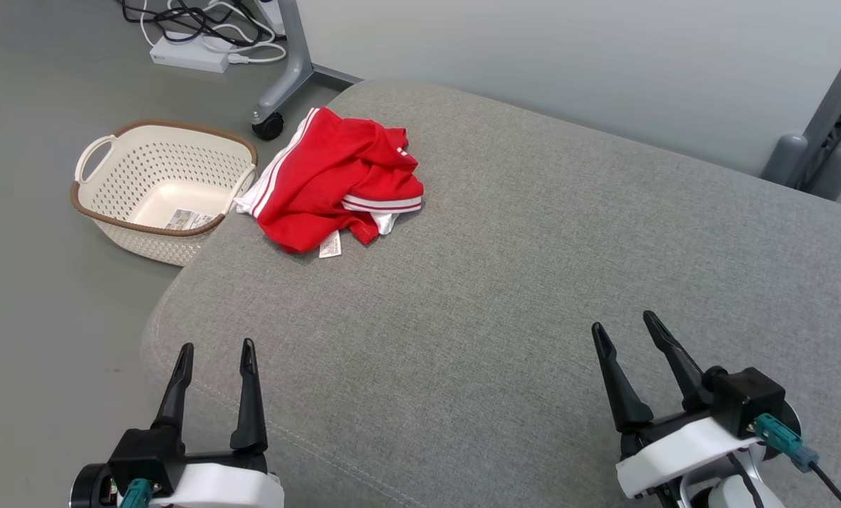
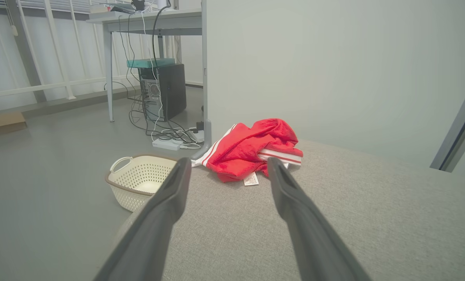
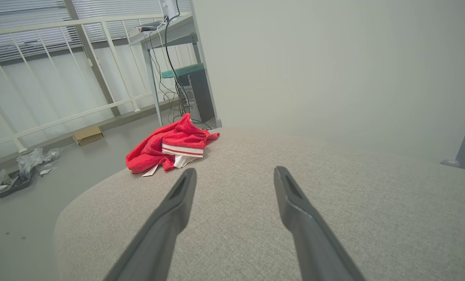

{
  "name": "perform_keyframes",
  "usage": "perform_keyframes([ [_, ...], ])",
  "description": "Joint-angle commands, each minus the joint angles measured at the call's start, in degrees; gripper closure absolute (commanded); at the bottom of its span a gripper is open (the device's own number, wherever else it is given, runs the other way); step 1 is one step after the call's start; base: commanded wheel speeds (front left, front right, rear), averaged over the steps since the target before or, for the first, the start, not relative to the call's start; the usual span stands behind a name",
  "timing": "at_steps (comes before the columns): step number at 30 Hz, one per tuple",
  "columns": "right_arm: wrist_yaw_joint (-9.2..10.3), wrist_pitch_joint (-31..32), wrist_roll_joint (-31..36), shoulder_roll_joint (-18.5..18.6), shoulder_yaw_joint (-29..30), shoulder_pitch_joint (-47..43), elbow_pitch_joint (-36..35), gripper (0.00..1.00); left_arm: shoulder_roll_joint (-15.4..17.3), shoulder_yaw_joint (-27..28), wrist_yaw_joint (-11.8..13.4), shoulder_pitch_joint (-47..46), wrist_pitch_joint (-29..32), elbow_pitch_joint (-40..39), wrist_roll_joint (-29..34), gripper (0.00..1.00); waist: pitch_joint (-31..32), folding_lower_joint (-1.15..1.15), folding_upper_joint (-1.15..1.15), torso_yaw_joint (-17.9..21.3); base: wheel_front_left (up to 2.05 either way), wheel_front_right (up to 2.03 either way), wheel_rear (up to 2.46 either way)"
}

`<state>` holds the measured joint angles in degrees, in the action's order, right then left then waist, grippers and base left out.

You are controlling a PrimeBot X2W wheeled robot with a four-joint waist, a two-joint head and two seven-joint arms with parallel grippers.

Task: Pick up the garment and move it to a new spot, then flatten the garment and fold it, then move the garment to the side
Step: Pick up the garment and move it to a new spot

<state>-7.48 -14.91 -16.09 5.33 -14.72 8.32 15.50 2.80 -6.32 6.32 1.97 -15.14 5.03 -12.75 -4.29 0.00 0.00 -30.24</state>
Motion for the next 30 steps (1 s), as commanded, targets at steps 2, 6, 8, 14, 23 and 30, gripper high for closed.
perform_keyframes([
  [2,-0.04,-0.3,0.5,0.1,0.5,-0.7,-0.7,0.00,0.2,0.2,-0.5,-0.9,0.0,0.5,0.3,0.00,0.1,0.00,0.00,0.1,0.00,0.00,0.00],
  [6,-0.04,-0.3,0.7,-0.3,0.6,-2.0,-1.4,0.00,0.2,0.1,-0.9,-1.5,0.0,1.1,0.5,0.00,0.3,0.00,0.00,0.3,0.00,0.00,0.00],
  [8,-0.04,-0.3,0.9,-0.3,0.7,-2.2,-1.7,0.00,0.2,0.0,-0.9,-1.5,0.0,1.2,0.2,0.00,0.3,0.00,0.00,0.4,0.00,0.00,0.00],
  [14,-0.04,0.0,1.8,0.5,0.4,-1.4,-2.6,0.00,0.2,1.1,-0.8,-3.8,0.0,0.3,-1.5,0.00,-2.5,0.00,0.00,1.7,0.00,0.00,0.00],
  [23,-0.04,2.6,3.0,3.0,0.5,0.2,-7.8,0.00,2.1,5.3,-6.0,-14.7,0.0,6.9,-0.5,0.00,-9.8,0.00,0.00,5.9,0.00,0.00,0.00],
  [30,-0.04,4.7,3.7,4.8,0.3,1.3,-12.0,0.00,7.4,4.6,-11.1,-32.5,4.6,22.3,-1.6,0.00,-14.5,0.00,0.00,8.8,0.00,0.00,0.00],
])
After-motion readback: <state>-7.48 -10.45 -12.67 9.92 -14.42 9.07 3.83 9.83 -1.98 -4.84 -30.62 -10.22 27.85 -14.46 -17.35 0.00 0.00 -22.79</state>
